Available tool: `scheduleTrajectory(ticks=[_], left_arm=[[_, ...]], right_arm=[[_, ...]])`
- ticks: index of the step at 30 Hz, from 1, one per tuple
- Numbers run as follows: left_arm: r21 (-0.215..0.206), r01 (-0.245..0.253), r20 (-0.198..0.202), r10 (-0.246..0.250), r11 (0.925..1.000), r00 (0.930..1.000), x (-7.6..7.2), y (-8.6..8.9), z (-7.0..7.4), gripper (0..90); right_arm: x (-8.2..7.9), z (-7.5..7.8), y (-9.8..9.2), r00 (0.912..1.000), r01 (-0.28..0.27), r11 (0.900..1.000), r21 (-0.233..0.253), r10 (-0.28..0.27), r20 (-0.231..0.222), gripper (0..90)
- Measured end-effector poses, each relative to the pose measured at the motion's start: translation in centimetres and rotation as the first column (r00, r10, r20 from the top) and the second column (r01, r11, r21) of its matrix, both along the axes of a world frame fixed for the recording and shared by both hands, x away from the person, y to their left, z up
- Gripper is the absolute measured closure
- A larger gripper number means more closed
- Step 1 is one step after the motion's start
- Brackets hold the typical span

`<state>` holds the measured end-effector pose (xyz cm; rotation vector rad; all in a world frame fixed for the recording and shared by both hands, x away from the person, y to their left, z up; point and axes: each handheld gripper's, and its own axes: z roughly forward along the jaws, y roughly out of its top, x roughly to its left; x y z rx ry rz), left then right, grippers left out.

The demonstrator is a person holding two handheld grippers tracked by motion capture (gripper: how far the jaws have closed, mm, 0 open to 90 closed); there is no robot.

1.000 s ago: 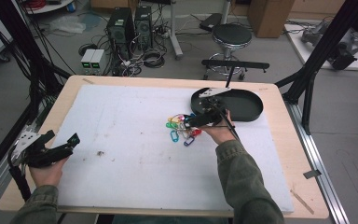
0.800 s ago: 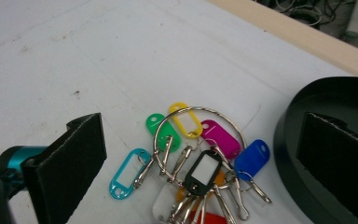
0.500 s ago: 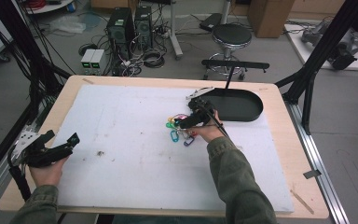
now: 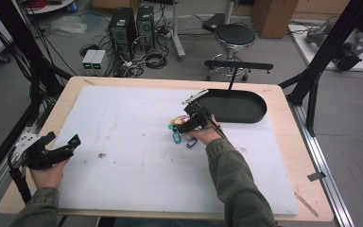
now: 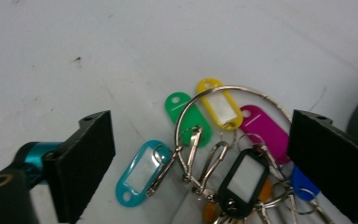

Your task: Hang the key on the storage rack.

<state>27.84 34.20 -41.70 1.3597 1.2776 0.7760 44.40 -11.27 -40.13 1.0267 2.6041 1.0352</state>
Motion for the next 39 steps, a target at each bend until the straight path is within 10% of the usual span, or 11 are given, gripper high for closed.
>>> scheduleTrajectory(ticks=[25,39], left_arm=[[-0.007,0.01,-0.004,-0.01,0.9999,0.9999,0.1,0.0,-0.1,1.8],[-0.013,0.008,0.0,-0.008,0.9999,1.0,0.2,0.1,-0.1,1.8]], right_arm=[[0.5,-2.0,1.4,0.9933,-0.051,0.994,-0.1,0.04,-0.108,72.0],[-0.1,-0.2,0.5,0.9973,-0.017,0.997,-0.078,0.012,-0.073,77.4]])
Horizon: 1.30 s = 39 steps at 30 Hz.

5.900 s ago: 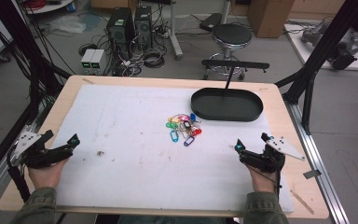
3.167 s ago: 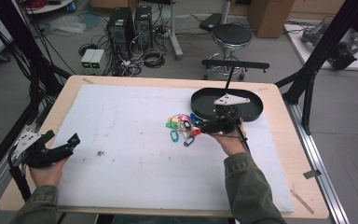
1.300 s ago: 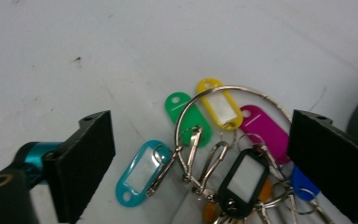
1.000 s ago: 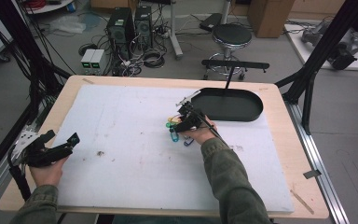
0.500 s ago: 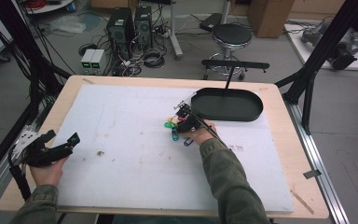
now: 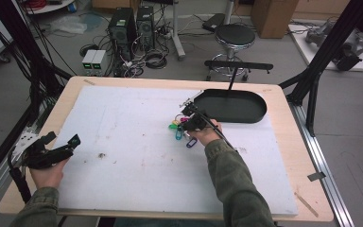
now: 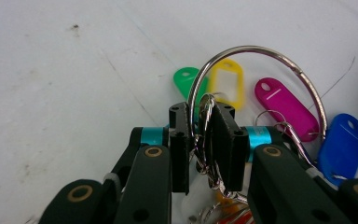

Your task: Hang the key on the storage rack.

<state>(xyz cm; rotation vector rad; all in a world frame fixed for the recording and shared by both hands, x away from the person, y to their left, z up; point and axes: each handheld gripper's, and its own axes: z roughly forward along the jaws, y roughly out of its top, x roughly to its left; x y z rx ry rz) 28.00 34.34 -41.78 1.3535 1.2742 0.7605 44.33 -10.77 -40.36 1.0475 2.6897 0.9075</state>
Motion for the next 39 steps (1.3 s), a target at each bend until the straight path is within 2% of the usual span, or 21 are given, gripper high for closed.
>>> scheduleTrajectory(ticks=[4,9,15,18,21,27,34,39], left_arm=[[-0.002,-0.001,0.002,0.001,1.0,1.0,-0.1,0.0,0.0,1.8],[-0.003,0.0,0.001,0.0,1.0,1.0,0.0,0.0,0.0,1.8],[0.0,0.003,-0.002,-0.003,1.0,1.0,0.0,0.0,0.0,1.8],[-0.004,0.002,-0.001,-0.002,1.0,1.0,0.0,0.0,0.0,1.8],[-0.004,0.002,-0.001,-0.002,1.0,1.0,0.0,0.0,0.0,1.8],[-0.002,0.006,-0.002,-0.006,1.0,1.0,0.0,0.0,0.0,1.8],[-0.004,0.008,-0.004,-0.009,1.0,1.0,0.1,-0.1,-0.1,1.8],[-0.005,0.008,-0.003,-0.008,1.0,1.0,0.1,-0.1,-0.1,1.8]], right_arm=[[-0.3,0.9,-0.6,0.9998,0.005,1.0,0.01,-0.005,0.02,77.5],[-1.0,2.3,-1.1,0.9991,0.001,0.999,0.05,-0.004,0.043,77.5],[-1.6,3.9,-2.1,0.9967,-0.022,0.996,0.082,0.015,0.079,77.5],[-2.0,4.9,-3.0,0.9969,-0.013,0.992,0.125,0.003,0.079,77.5],[-2.1,5.4,-3.3,0.9965,-0.003,0.989,0.145,-0.009,0.083,77.5],[-2.2,6.6,-4.9,0.9964,0.015,0.974,0.226,-0.033,0.079,77.5],[-2.0,7.1,-6.1,0.9948,0.039,0.966,0.257,-0.062,0.081,77.5],[-1.7,8.4,-6.5,0.9922,0.049,0.965,0.258,-0.077,0.098,77.4]])
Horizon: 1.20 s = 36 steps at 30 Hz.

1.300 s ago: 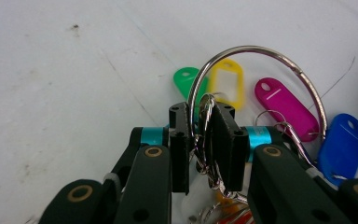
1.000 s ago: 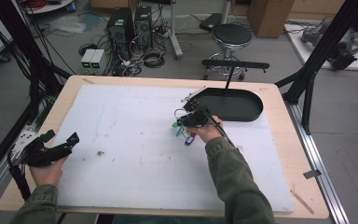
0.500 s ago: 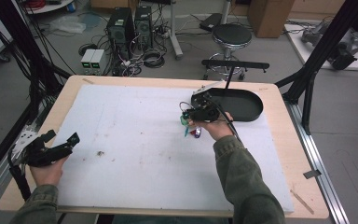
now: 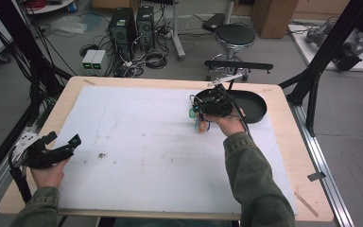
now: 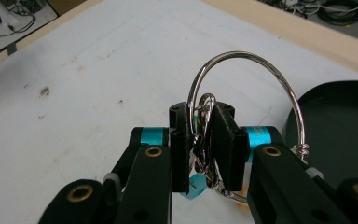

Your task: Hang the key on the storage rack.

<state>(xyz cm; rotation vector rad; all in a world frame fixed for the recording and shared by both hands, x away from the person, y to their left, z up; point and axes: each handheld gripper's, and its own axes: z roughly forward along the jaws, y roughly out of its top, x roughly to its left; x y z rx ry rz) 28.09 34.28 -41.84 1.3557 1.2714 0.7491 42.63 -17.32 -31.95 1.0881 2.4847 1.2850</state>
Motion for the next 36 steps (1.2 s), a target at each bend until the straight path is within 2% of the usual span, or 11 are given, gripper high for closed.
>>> scheduleTrajectory(ticks=[6,14,21,25,30,36], left_arm=[[-0.003,0.001,0.002,-0.001,1.0,1.0,0.0,0.0,0.0,1.8],[-0.003,-0.001,0.0,0.001,1.0,1.0,0.0,0.1,0.0,1.8],[-0.005,-0.002,-0.001,0.002,1.0,1.0,0.0,0.0,0.0,1.8],[-0.003,0.004,-0.003,-0.004,1.0,1.0,0.0,0.0,0.0,1.8],[-0.018,-0.003,0.0,0.003,0.9998,1.0,0.0,0.3,-0.1,1.8],[-0.02,-0.001,-0.001,0.001,0.9998,1.0,0.0,0.3,-0.1,1.8]], right_arm=[[0.6,1.8,-0.8,0.9985,0.044,0.999,0.013,-0.044,0.033,77.4],[1.2,2.8,-1.9,0.9963,0.075,0.996,0.051,-0.077,0.038,77.4],[1.7,4.1,-2.7,0.9926,0.106,0.993,0.052,-0.109,0.053,77.4],[2.1,4.7,-3.2,0.9916,0.116,0.991,0.073,-0.12,0.049,77.4],[2.7,5.3,-3.3,0.99,0.129,0.99,0.051,-0.132,0.05,77.4],[3.4,6.1,-3.5,0.9872,0.143,0.988,0.053,-0.146,0.064,77.4]])
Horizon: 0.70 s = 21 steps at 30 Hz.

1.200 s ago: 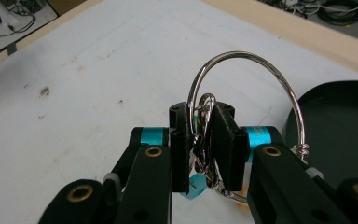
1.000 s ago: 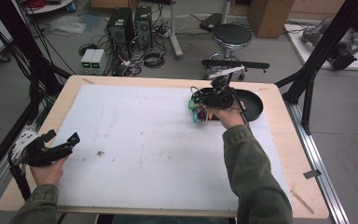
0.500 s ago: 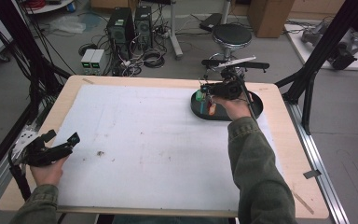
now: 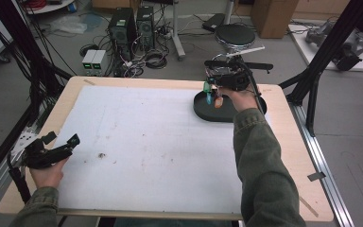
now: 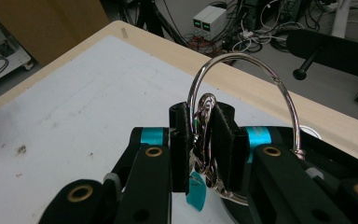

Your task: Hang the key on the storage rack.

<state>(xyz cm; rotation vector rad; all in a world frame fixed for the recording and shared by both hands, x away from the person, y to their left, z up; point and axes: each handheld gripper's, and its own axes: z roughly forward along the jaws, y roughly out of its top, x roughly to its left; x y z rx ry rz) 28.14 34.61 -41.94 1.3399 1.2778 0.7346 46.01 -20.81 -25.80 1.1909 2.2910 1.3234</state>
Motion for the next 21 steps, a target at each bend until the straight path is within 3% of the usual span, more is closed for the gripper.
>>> scheduleTrajectory(ticks=[10,14,21], left_arm=[[0.002,-0.001,0.001,0.001,1.0,1.0,0.0,0.0,0.0,1.8],[0.002,-0.002,0.002,0.002,1.0,1.0,0.0,0.0,0.0,1.8],[0.001,-0.001,0.002,0.001,1.0,1.0,0.0,0.0,0.0,1.8]], right_arm=[[1.4,1.0,-0.1,0.9996,0.03,1.0,-0.001,-0.03,-0.002,77.4],[2.1,1.3,-0.2,0.9985,0.054,0.998,-0.024,-0.054,-0.003,77.4],[3.1,0.9,-0.3,0.9959,0.089,0.995,-0.05,-0.09,-0.009,77.3]])
